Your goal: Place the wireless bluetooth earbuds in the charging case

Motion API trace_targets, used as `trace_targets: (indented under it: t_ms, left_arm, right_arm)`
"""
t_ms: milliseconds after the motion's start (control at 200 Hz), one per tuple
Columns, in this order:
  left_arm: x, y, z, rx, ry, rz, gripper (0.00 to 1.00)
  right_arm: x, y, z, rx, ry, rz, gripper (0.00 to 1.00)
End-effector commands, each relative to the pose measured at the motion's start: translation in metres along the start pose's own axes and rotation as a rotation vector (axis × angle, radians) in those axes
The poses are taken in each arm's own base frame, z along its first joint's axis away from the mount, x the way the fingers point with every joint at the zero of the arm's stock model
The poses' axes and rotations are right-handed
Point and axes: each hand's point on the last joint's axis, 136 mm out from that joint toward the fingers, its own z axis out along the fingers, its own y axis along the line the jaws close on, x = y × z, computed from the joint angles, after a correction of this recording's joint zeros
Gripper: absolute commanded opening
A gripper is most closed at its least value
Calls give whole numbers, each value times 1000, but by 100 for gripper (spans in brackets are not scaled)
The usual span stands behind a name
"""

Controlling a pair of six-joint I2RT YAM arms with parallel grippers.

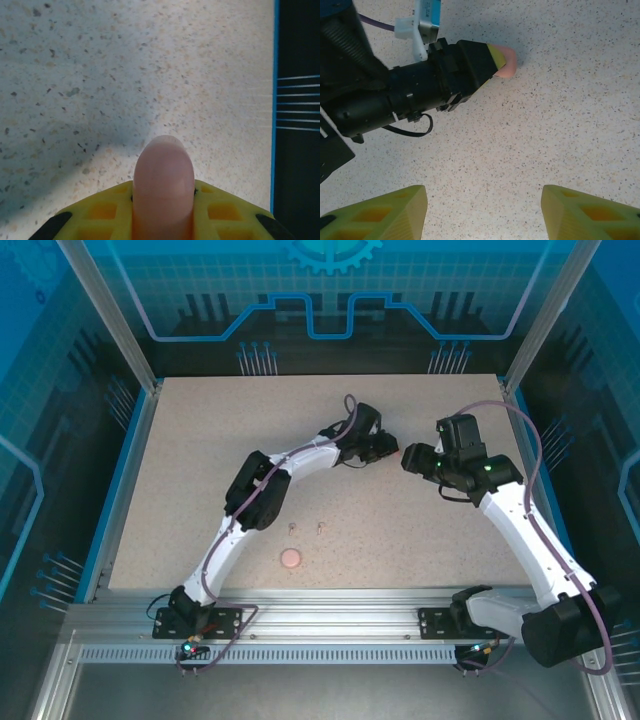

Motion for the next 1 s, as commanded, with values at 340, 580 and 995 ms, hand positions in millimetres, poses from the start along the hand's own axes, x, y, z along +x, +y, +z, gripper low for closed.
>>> trace_targets:
  t_ms: [340,580,995]
  left_arm:
    - [12,37,15,-219,136,-198,28]
    - [10,44,13,-244,138,-210,42]
    - [6,60,3,-301,143,-200,63]
  right_arm:
    - [-9,-7,-8,-29,-39,3,68]
    - [-9,-7,-11,-47,-38,12,70]
    - [-16,-3,-18,-67,-54,18,72]
